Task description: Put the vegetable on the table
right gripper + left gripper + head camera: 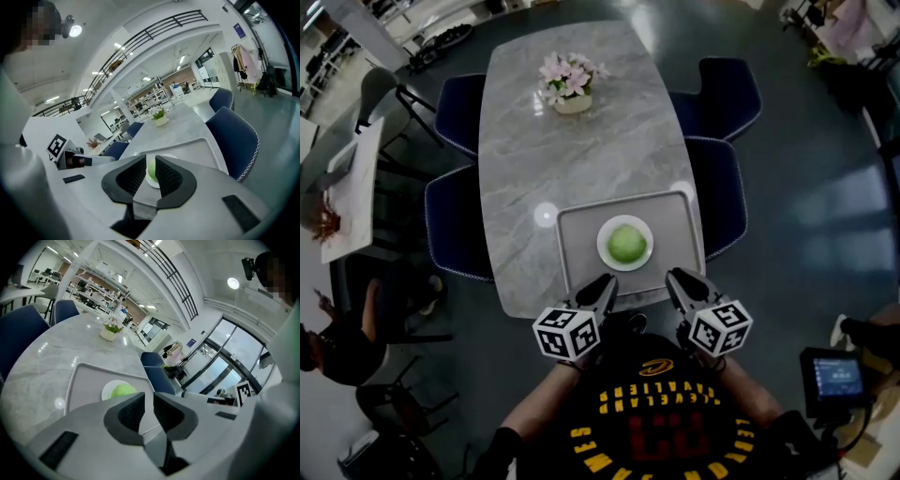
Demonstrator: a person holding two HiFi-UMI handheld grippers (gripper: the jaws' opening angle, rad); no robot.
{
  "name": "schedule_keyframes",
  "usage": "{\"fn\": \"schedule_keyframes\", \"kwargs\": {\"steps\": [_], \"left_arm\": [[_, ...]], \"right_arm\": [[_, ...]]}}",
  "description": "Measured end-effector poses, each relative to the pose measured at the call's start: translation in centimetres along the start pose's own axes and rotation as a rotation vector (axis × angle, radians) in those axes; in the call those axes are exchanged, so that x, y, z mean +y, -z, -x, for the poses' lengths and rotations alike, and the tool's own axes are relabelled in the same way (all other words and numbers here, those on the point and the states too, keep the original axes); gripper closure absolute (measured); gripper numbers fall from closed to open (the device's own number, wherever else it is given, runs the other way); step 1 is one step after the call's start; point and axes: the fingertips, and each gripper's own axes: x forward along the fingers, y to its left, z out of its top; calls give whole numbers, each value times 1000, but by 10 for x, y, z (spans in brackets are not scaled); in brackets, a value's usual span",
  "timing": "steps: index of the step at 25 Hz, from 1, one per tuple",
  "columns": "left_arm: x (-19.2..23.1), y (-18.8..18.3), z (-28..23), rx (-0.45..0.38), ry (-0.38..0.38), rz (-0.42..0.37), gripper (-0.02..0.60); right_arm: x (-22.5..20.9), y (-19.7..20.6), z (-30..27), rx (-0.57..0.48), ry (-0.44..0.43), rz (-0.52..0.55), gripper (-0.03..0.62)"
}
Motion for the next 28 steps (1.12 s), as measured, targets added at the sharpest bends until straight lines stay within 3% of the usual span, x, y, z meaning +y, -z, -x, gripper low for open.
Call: {"fn": "schedule_keyframes", "kwargs": {"steps": [10,19,28], "left_arm": [[43,-7,-31,107,-54,22,535],[76,21,-42,186,-116,134,535],[103,28,-51,193,-197,171,535]], "right_arm": [[-19,-7,-48,91,52,-32,531],[-35,17,-74,214,40,-74,531],[-63,33,-93,283,34,-104,531]]}}
